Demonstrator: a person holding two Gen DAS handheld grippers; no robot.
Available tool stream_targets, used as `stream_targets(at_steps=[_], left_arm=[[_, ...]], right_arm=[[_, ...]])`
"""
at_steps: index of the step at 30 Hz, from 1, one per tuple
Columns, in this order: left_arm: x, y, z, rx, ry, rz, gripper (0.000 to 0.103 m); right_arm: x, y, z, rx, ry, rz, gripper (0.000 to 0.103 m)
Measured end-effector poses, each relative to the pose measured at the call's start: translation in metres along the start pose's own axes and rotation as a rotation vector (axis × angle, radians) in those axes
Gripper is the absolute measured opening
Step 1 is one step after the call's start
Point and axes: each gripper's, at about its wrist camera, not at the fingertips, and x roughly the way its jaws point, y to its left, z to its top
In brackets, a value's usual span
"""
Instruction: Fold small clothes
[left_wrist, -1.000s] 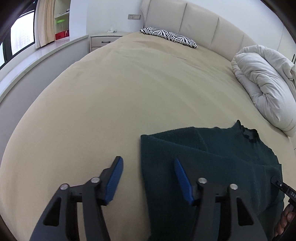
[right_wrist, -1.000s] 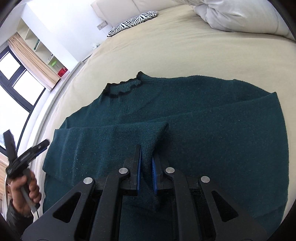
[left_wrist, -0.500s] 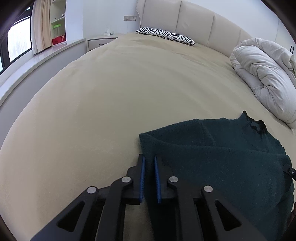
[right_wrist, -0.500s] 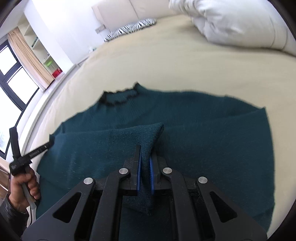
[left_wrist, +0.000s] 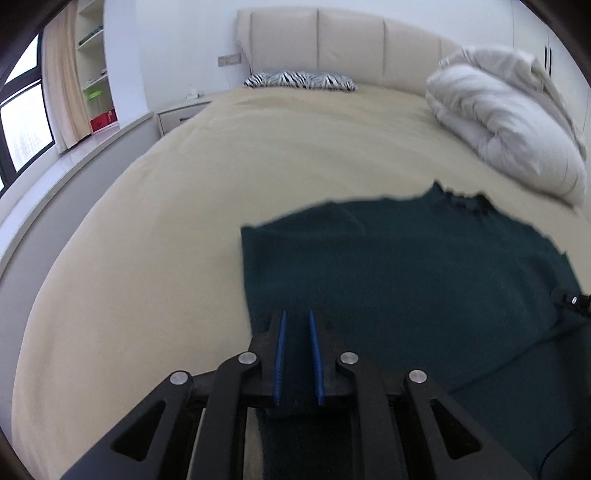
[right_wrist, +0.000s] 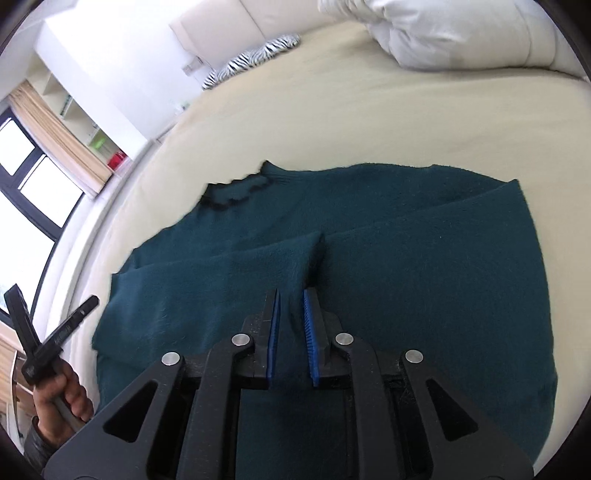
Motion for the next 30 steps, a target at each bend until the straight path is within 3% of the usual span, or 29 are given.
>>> stream_targets(at_steps=[3,6,8,10,13,15,18,21,25,30], left_arm=[[0.007,0.004,0.000,-0.014,0.021,-0.007,0.016],[0.006,0.009,0.002,-0.018,0.027,-0.019,0.016],[-0.006,0.019,-0.002,-0.066,0.024,-0.047,0.017],[-0.024,0.027,-0.007,-0.118,0.020,-0.065,0.035],[-0.061,0.038,-0.027,-0.153,-0.008,-0.113,0.049],[-0.085,0.045,-0.047,-0.172,0.000,-0.163,0.056],[-0.116,0.053,-0.084,-0.207,0.048,-0.253,0.056],[-0.139,0.059,-0.127,-0.248,0.112,-0.318,0.056],[-0.162,0.069,-0.183,-0.320,0.216,-0.381,0.056],[-0.180,0.074,-0.218,-0.368,0.281,-0.468,0.056]], right_arm=[[0.017,-0.001,-0.016,-0.024,0.062,-0.075,0.013],[0.016,-0.020,-0.021,0.002,0.029,-0.008,0.011],[0.005,-0.029,-0.020,0.044,0.025,-0.022,0.015],[-0.014,-0.031,-0.023,0.061,0.010,-0.073,0.018],[-0.051,-0.037,-0.038,0.074,-0.033,-0.050,0.020],[-0.080,-0.041,-0.056,0.083,-0.044,-0.030,0.037],[-0.120,-0.049,-0.089,0.102,-0.058,-0.003,0.059],[-0.157,-0.058,-0.128,0.110,-0.041,0.023,0.059],[-0.203,-0.087,-0.177,0.216,-0.002,0.076,0.059],[-0.237,-0.113,-0.219,0.273,0.021,0.096,0.059]])
